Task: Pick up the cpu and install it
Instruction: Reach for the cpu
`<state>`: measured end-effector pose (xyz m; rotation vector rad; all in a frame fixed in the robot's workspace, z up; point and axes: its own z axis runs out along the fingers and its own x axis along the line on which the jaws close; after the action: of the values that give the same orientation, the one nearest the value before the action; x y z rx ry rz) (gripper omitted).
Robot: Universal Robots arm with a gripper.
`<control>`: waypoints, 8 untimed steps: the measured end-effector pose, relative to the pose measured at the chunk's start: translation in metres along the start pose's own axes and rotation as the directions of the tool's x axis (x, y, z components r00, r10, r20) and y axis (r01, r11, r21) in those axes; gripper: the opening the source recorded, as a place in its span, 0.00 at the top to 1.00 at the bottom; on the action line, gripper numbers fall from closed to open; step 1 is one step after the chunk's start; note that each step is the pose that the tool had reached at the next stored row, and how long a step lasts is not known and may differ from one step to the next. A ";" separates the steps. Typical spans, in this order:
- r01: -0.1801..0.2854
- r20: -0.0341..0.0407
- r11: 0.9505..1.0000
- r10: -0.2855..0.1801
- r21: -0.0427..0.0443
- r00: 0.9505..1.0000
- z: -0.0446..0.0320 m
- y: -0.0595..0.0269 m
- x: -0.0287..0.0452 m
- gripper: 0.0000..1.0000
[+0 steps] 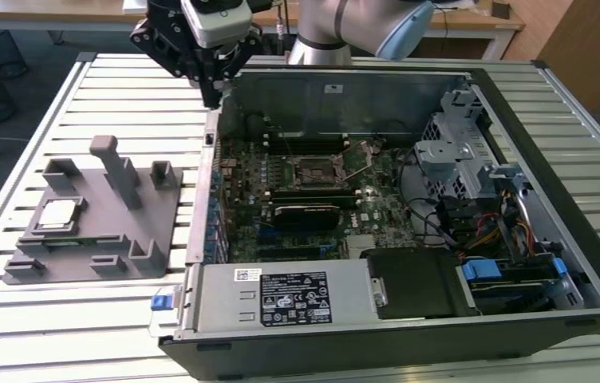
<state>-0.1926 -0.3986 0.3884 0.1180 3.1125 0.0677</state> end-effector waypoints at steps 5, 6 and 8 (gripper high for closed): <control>0.000 0.000 1.000 0.000 0.000 1.000 0.0005 -0.0004 0.0051 0.89; 0.000 0.000 1.000 0.000 0.000 1.000 0.0006 -0.0005 0.0062 0.89; 0.000 0.000 1.000 0.000 0.000 1.000 0.0009 -0.0006 0.0081 0.89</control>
<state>-0.2008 -0.3986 0.3873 0.1179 3.1124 0.0677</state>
